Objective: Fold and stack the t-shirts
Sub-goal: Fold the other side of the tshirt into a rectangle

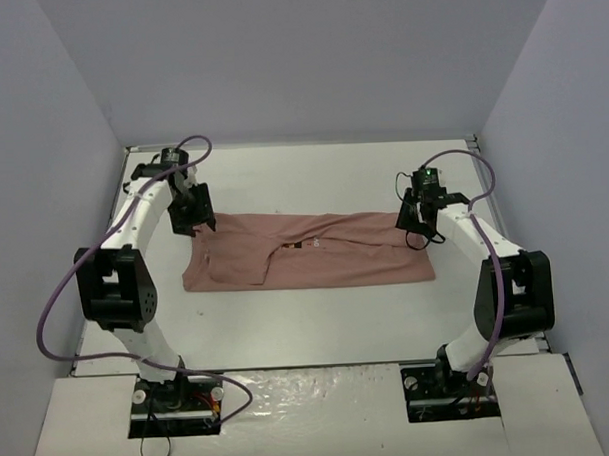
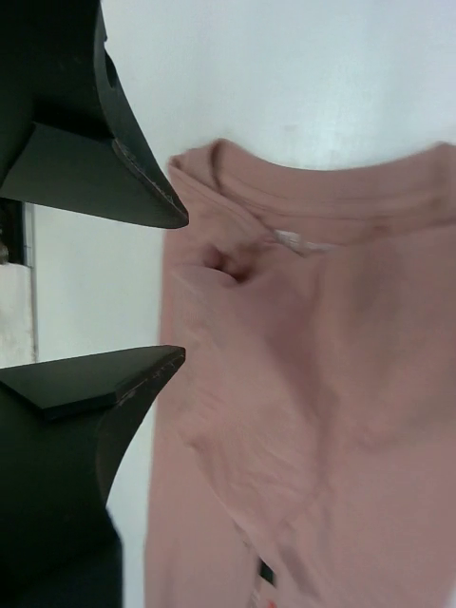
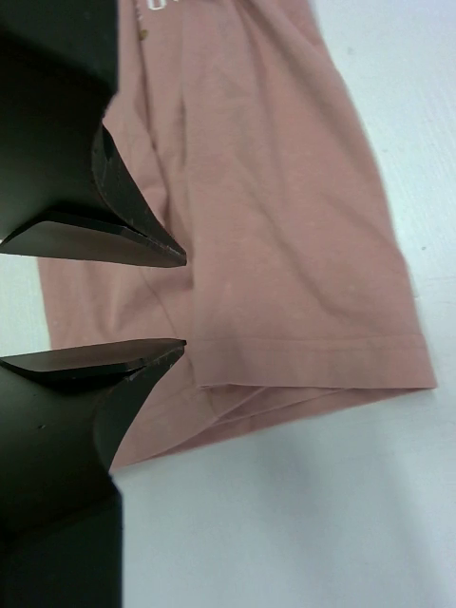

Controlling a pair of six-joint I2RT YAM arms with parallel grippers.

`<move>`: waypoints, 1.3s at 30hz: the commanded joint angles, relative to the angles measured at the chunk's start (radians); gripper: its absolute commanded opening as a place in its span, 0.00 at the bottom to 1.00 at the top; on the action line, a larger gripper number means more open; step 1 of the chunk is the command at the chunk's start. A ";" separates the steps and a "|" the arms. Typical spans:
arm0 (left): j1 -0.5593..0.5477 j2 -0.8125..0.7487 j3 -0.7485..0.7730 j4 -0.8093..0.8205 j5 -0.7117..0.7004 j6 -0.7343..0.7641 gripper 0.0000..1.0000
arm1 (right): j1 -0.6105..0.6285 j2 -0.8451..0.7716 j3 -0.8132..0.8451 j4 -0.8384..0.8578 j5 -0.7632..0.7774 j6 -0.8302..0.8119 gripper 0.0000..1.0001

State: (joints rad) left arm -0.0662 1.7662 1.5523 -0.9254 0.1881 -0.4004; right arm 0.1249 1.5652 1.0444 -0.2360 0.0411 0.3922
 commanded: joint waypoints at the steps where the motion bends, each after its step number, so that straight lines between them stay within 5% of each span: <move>1: -0.004 0.116 0.105 0.057 0.087 -0.036 0.49 | -0.016 0.081 0.062 0.008 0.050 0.020 0.34; 28: -0.004 0.317 0.120 0.178 0.090 -0.069 0.44 | -0.064 0.144 -0.009 -0.017 0.061 0.148 0.30; 39: -0.002 0.335 0.110 0.193 0.082 -0.074 0.38 | -0.075 0.116 -0.014 -0.035 0.113 0.118 0.00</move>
State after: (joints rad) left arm -0.0669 2.1199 1.6444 -0.7586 0.2764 -0.4598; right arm 0.0642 1.7298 1.0275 -0.2448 0.1009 0.5230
